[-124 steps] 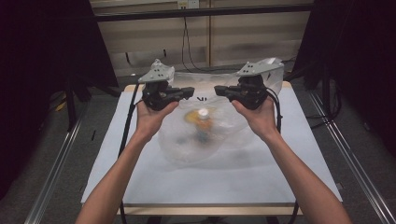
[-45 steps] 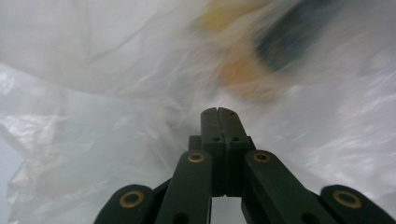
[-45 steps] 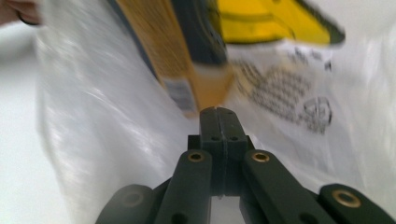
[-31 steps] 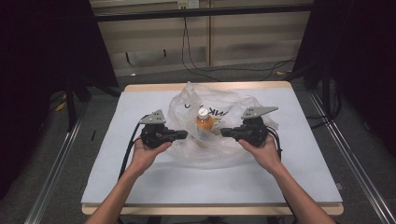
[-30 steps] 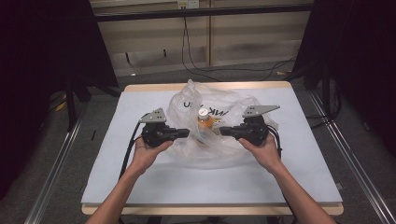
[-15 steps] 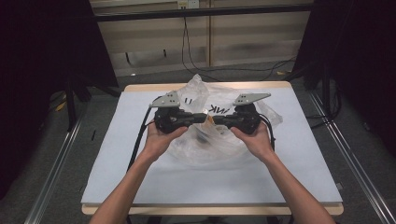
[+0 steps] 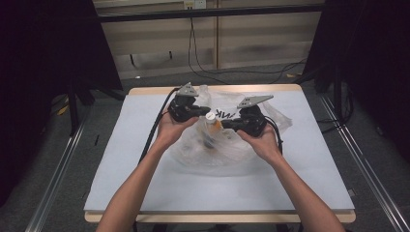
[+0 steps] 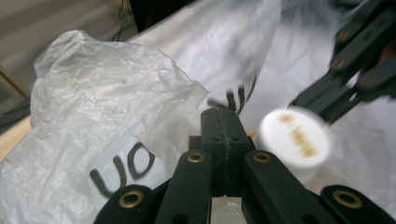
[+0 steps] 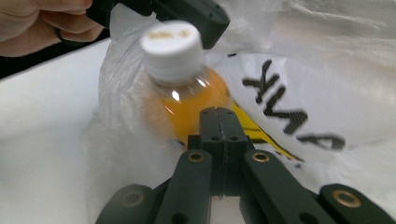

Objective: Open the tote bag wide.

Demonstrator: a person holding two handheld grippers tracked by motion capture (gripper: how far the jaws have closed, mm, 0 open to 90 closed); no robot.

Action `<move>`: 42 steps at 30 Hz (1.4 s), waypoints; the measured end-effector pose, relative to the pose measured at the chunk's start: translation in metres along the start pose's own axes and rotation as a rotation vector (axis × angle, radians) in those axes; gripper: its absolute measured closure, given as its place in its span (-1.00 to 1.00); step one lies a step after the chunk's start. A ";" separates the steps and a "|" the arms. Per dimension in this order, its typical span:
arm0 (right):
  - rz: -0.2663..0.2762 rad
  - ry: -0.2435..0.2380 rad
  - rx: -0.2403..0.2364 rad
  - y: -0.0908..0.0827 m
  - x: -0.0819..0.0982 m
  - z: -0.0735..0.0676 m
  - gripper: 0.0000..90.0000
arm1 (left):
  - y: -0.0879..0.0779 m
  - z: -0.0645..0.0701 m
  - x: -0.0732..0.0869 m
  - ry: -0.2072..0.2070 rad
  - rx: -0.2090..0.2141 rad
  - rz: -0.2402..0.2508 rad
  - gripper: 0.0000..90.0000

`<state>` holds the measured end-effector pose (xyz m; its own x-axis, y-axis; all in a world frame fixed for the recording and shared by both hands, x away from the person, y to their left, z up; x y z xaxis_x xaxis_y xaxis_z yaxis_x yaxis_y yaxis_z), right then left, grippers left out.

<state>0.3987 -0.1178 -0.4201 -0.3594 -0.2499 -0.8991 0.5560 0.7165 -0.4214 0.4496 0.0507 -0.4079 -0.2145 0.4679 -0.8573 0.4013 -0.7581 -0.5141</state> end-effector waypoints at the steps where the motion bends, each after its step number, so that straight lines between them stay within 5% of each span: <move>1: -0.024 0.011 0.017 -0.001 0.008 0.007 1.00 | 0.002 -0.002 0.005 0.002 -0.003 -0.015 1.00; 12: -0.219 0.028 0.110 -0.001 0.062 0.048 1.00 | 0.018 -0.013 0.071 0.026 -0.003 -0.235 1.00; 13: -0.237 0.035 0.106 0.000 0.068 0.050 1.00 | 0.020 -0.014 0.078 0.024 0.022 -0.271 1.00; 15: -0.285 0.047 0.105 0.002 0.081 0.055 1.00 | 0.021 -0.015 0.083 0.039 0.016 -0.286 1.00; 16: -0.304 0.068 0.109 0.003 0.087 0.056 1.00 | 0.026 -0.012 0.089 0.002 0.010 -0.278 1.00; 20: -0.310 0.101 0.109 0.003 0.095 0.058 1.00 | 0.028 -0.011 0.101 0.015 0.025 -0.302 1.00; 24: -0.329 0.087 0.088 -0.001 0.097 0.055 1.00 | 0.022 -0.014 0.104 0.003 0.023 -0.311 1.00; 26: -0.368 0.067 0.011 -0.011 0.100 0.050 1.00 | 0.017 -0.015 0.106 0.011 0.023 -0.333 1.00; 28: -0.385 0.064 -0.017 -0.018 0.104 0.046 1.00 | 0.006 -0.016 0.111 0.038 0.056 -0.362 1.00; 31: -0.399 0.051 -0.047 -0.029 0.108 0.044 1.00 | -0.003 -0.015 0.116 0.029 0.051 -0.374 1.00; 37: -0.439 0.000 -0.052 -0.039 0.111 0.044 1.00 | -0.015 -0.015 0.122 0.037 0.061 -0.395 1.00; 40: -0.461 -0.046 -0.045 -0.041 0.111 0.043 1.00 | -0.024 -0.014 0.125 0.108 0.058 -0.443 1.00; 42: -0.474 -0.060 -0.041 -0.044 0.111 0.042 1.00 | -0.028 -0.013 0.127 0.106 0.056 -0.446 1.00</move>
<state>0.3656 -0.2047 -0.5067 -0.5213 -0.5917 -0.6150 0.3106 0.5396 -0.7825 0.4229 0.1373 -0.5022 -0.2617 0.7960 -0.5458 0.2409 -0.4937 -0.8356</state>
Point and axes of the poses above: each handheld gripper's, and its own axes: y roughly forward along the jaws, x roughly out of its underside, z roughly to its right, the point moved 5 cm from there along y, roughly forward along the jaws, and after that the axes turned 8 degrees about z, right-handed, at the moved point
